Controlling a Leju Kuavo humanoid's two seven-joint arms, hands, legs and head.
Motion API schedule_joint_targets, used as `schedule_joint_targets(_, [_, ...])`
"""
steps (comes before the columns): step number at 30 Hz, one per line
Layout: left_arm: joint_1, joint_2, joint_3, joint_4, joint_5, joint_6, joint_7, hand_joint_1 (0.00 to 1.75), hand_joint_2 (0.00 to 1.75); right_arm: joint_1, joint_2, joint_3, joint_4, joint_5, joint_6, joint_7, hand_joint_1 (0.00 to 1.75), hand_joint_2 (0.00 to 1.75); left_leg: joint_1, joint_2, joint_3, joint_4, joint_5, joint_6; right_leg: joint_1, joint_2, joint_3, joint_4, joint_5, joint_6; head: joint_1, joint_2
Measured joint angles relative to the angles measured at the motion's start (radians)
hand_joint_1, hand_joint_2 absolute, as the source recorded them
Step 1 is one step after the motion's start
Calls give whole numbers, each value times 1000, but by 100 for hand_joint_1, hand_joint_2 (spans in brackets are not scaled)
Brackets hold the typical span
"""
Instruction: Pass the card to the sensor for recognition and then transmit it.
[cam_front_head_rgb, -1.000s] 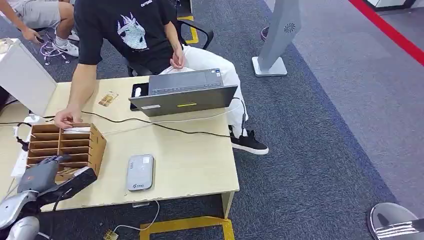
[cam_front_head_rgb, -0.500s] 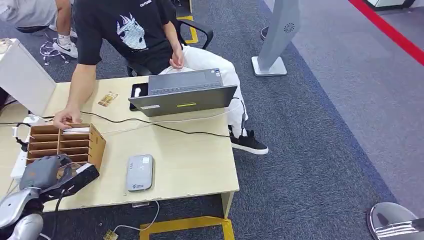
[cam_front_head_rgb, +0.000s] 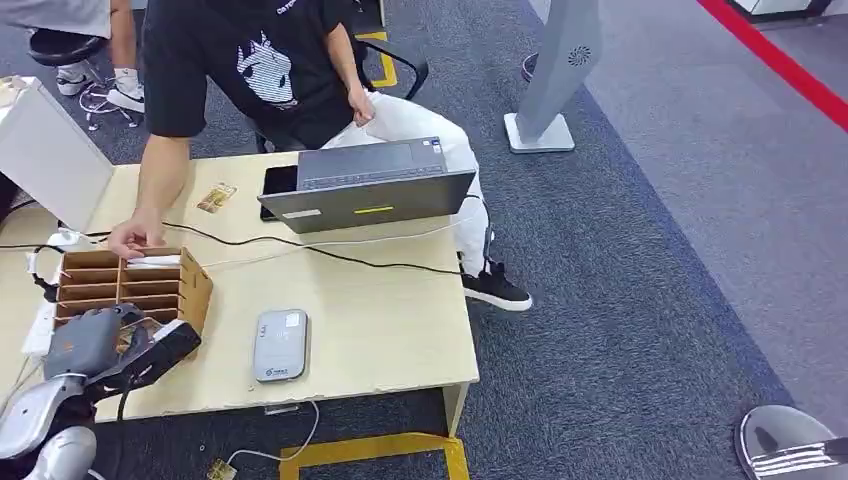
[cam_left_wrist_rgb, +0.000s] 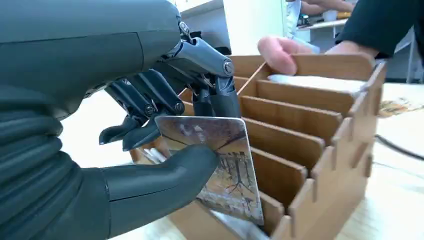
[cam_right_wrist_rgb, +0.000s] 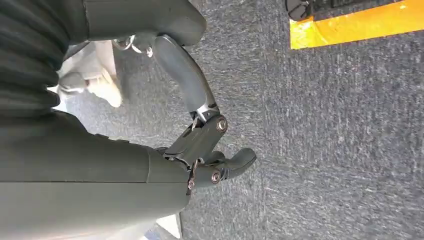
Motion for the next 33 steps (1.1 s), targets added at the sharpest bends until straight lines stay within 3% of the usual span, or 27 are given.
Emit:
schedule_joint_targets(8, [-6,-49,3,0,-8,23,6,175,175,8,-3,0,3,-10,10,-5,0,175,0,0,0,0,0,0,0,0,0,0,0,0,0,0])
schedule_joint_targets(15, [28,-51,32,-24,5,52,-5,175,175,8,-3,0,3,-14,6,-5,0,175,0,0,0,0,0,0,0,0,0,0,0,0,0,0])
schedule_joint_targets(33, [81,-49,100,-216,-26,107,-6,175,175,9,-3,0,3,-49,6,-5,0,175,0,0,0,0,0,0,0,0,0,0,0,0,0,0])
